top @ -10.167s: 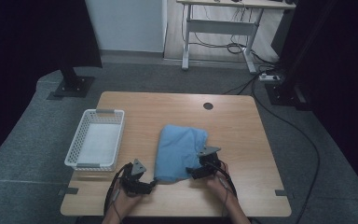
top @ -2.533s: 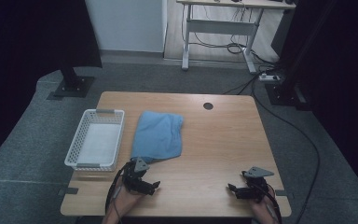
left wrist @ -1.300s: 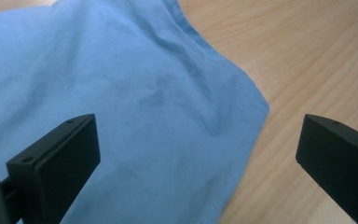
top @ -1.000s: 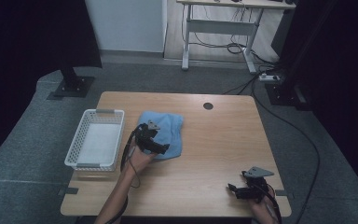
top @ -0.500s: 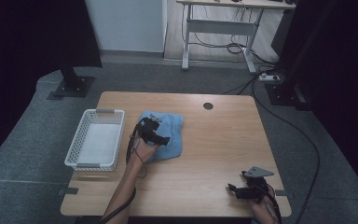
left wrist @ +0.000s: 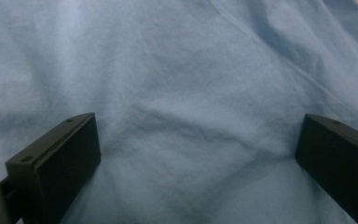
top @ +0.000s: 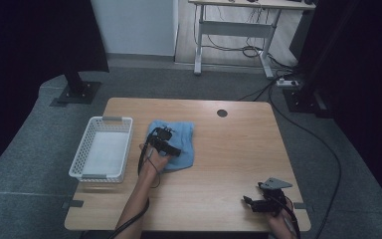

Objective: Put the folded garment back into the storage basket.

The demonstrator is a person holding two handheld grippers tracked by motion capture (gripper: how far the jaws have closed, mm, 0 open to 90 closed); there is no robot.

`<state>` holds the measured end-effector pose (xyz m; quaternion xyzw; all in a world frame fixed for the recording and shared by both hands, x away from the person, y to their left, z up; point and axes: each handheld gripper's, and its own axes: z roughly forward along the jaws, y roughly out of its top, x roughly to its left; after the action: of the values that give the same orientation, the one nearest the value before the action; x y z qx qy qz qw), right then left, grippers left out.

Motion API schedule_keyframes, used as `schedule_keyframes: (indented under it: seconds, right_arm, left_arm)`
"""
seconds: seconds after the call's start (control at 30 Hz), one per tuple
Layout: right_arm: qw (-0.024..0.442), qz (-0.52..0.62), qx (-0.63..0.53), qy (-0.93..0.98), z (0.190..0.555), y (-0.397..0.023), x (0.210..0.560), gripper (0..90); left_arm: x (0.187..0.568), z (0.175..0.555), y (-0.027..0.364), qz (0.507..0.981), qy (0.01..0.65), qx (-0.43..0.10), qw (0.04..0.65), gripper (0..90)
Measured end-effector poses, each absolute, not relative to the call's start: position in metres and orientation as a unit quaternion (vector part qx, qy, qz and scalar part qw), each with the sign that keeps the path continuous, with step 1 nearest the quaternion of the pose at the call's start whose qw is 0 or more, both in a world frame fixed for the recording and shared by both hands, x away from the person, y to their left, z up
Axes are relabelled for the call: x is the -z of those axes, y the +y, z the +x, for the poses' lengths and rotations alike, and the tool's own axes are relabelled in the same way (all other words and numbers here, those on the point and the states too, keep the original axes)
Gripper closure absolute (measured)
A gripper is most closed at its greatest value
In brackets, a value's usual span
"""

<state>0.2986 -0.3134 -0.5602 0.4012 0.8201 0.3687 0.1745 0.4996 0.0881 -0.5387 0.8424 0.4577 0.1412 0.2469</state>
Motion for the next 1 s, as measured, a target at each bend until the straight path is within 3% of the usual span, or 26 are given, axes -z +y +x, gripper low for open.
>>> schedule_keyframes:
  seconds: [0.1,0.3,0.43,0.53,0.67,1.0]
  right_arm:
    - [0.175,0.401,-0.369,0.820,0.299,-0.313,0.560,14.3]
    - [0.175,0.401,-0.368,0.820,0.299,-0.313,0.560,14.2]
    - [0.175,0.401,-0.368,0.820,0.299,-0.313,0.560,14.3]
    - [0.175,0.401,-0.368,0.820,0.299,-0.313,0.560,14.3]
    - [0.175,0.401,-0.368,0.820,0.299,-0.313,0.560,14.3]
    - [0.175,0.401,-0.368,0.820,0.299,-0.313,0.560,14.3]
  left_arm:
    - [0.537,0.498,0.087,0.842,0.457,-0.143,0.249,3.4]
    - [0.532,0.490,0.085,0.850,0.430,-0.141,0.268,27.8]
    - [0.529,0.487,0.083,0.855,0.416,-0.132,0.281,61.0]
    - [0.530,0.486,0.083,0.853,0.417,-0.118,0.291,77.0]
    - [0.530,0.487,0.086,0.850,0.422,-0.109,0.297,82.7]
    - [0.507,0.480,0.092,0.854,0.405,-0.132,0.299,83.2]
